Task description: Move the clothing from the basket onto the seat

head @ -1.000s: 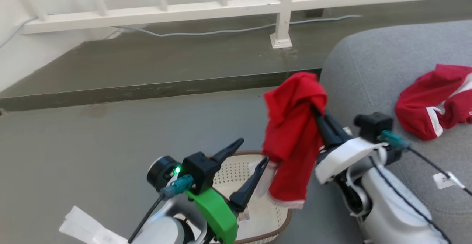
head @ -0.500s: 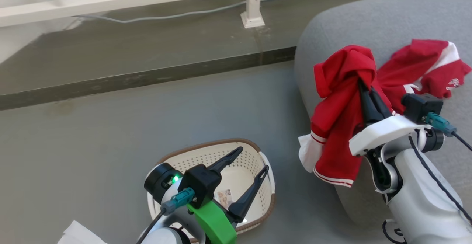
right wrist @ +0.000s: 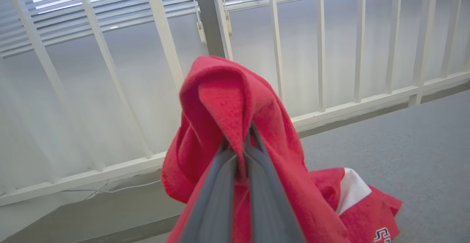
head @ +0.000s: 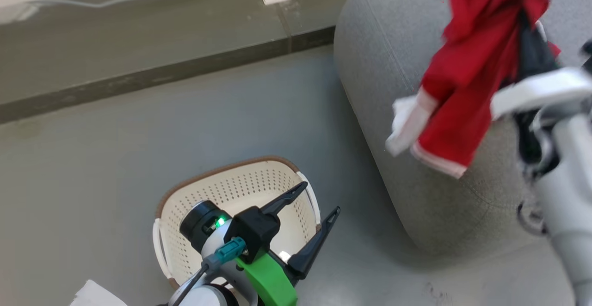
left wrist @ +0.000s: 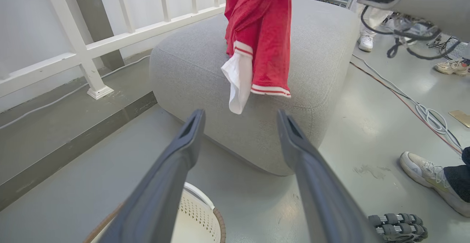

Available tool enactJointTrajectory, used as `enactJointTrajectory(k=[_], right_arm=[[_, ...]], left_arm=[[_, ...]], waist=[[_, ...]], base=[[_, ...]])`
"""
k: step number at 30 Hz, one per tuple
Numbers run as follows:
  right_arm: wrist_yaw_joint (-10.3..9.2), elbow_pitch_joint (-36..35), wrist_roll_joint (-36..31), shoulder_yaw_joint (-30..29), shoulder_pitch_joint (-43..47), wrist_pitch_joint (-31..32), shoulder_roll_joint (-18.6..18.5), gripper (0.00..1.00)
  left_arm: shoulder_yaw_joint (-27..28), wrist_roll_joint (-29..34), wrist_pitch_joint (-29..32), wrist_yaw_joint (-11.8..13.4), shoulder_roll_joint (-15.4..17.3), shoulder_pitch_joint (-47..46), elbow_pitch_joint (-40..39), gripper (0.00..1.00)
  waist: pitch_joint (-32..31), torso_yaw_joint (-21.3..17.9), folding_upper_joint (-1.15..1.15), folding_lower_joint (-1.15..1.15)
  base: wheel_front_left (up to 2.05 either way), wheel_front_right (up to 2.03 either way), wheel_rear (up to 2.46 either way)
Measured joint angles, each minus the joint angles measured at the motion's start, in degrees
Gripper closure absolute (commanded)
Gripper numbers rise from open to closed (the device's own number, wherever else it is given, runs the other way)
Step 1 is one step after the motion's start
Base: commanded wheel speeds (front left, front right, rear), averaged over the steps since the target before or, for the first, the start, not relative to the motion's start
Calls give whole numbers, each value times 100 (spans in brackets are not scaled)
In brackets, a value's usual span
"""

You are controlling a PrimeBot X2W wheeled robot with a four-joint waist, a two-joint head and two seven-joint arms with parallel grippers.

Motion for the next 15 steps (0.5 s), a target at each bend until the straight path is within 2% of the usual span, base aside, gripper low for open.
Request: enactJointTrajectory(k=[9,15], right_arm=[[-48,-10,-11,-626,-1335,-16,-753,100],[-87,127,-45,-838,-2005,-16,-1152,100]], left_arm=[[-65,167,112,-9,26,-262,-140,0],[-94,190,196,-29,83,-381,-181,0]], waist=[[490,-118,0,0],[782,-72,0,0]], base=[[0,0,0],[0,0,0]])
